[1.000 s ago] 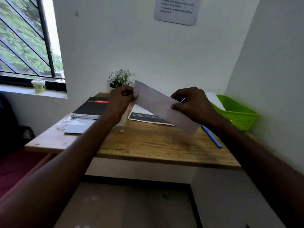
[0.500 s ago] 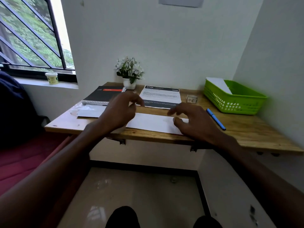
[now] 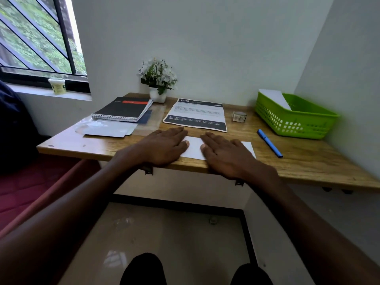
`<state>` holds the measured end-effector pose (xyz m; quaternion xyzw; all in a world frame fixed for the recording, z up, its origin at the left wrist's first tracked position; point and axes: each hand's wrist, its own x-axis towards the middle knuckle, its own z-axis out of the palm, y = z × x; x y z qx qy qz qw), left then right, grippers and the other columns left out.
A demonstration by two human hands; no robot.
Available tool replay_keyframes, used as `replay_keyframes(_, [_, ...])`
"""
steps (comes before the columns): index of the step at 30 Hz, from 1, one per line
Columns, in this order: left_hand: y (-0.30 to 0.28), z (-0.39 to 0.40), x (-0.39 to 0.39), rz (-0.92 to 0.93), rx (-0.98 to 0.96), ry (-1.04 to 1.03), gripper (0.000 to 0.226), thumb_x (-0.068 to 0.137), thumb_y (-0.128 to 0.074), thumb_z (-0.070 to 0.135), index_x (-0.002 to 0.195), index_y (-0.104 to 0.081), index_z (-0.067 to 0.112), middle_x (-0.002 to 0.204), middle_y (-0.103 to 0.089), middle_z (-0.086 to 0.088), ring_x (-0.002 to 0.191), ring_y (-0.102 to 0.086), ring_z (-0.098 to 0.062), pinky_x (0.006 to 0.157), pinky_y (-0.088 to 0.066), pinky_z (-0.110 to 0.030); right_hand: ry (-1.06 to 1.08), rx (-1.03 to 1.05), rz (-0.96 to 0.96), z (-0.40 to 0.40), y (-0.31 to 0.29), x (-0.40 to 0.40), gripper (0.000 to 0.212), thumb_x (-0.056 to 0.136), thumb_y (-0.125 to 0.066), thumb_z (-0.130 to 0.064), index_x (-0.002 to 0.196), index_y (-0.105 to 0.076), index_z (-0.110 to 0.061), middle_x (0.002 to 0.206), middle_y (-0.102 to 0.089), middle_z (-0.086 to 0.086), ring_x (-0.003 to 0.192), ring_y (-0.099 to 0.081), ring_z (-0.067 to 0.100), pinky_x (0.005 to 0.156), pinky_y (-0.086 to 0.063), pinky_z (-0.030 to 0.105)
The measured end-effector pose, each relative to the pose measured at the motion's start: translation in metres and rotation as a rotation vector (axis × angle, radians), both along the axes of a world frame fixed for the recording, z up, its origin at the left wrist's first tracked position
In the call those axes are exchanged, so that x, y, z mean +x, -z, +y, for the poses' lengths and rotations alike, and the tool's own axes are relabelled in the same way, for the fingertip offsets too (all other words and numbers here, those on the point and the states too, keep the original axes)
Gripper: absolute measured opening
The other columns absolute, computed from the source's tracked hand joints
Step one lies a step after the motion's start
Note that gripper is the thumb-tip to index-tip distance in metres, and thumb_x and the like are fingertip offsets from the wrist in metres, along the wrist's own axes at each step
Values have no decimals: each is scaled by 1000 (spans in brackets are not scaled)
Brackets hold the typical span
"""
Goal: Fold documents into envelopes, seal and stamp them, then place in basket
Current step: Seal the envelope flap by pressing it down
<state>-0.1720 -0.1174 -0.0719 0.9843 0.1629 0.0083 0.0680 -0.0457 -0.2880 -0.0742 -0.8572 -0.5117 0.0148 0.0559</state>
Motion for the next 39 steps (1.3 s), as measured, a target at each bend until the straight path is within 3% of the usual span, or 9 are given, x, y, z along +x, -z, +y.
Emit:
replay_keyframes(7, [2,-4,-4,-9,-2,14,61,111,-18,47,166,-6,22,174,-1,2,159,0,-12,129,-3,-38,124,-68,22,-50,-3,23,57,110,-14,-47,165,-8,-29,172,-1,-8,158,-4,11,125,-6,44])
replay_keyframes(11, [9,-1,-7,-146,1,90,62,109,-19,53,165,-3,31,173,3,9,158,4,-8,129,-3,-38,157,-2,-72,-40,-3,15,58,109,-18,-43,164,-14,-25,172,-9,-4,157,-10,13,127,-6,47])
replay_keyframes(18, [3,-5,-3,-91,11,86,56,112,-22,44,165,-14,29,172,-15,8,157,-13,-7,126,-9,-35,-57,107,26,18,-2,-25,53,109,-19,-42,159,-24,-24,168,-26,1,153,-24,16,123,-13,52])
replay_keyframes(23, [-1,-6,-6,-15,2,66,58,112,-21,45,165,-10,26,173,-6,6,159,-5,-10,128,-4,-34,15,-57,4,-3,-2,4,57,110,-14,-45,165,-7,-28,173,0,-7,158,-3,11,125,-2,49])
replay_keyframes(29, [1,-5,-3,-17,-21,83,58,111,-21,46,165,-11,26,173,-5,6,159,-5,-11,127,-4,-34,131,-56,43,-52,-1,33,58,110,-16,-47,165,-12,-28,172,-1,-7,158,-4,12,125,-6,45])
replay_keyframes(32, [9,-3,-6,-176,-65,98,57,110,-33,48,163,-24,30,171,-21,3,156,-19,-17,125,-19,-39,166,70,-37,-52,6,30,53,109,-27,-48,156,-35,-26,167,-25,-1,153,-25,20,122,-21,48])
replay_keyframes(35, [12,-3,-9,-448,4,67,39,103,-53,41,139,-57,28,144,-49,0,133,-46,-20,104,-41,-38,219,276,-264,-45,7,22,33,102,-45,-48,121,-60,-25,133,-51,2,127,-50,24,106,-38,49])
replay_keyframes(37, [7,-2,-4,-442,64,39,29,102,-55,39,126,-67,26,128,-57,0,115,-56,-20,90,-45,-36,248,298,-315,-38,4,21,28,100,-51,-47,109,-63,-23,124,-54,2,120,-51,25,101,-40,49])
replay_keyframes(39, [0,0,5,-371,131,44,29,103,-53,36,124,-69,24,126,-61,-1,111,-60,-23,88,-47,-36,270,286,-292,-30,0,23,29,99,-52,-47,108,-63,-22,123,-56,4,120,-53,26,100,-40,49])
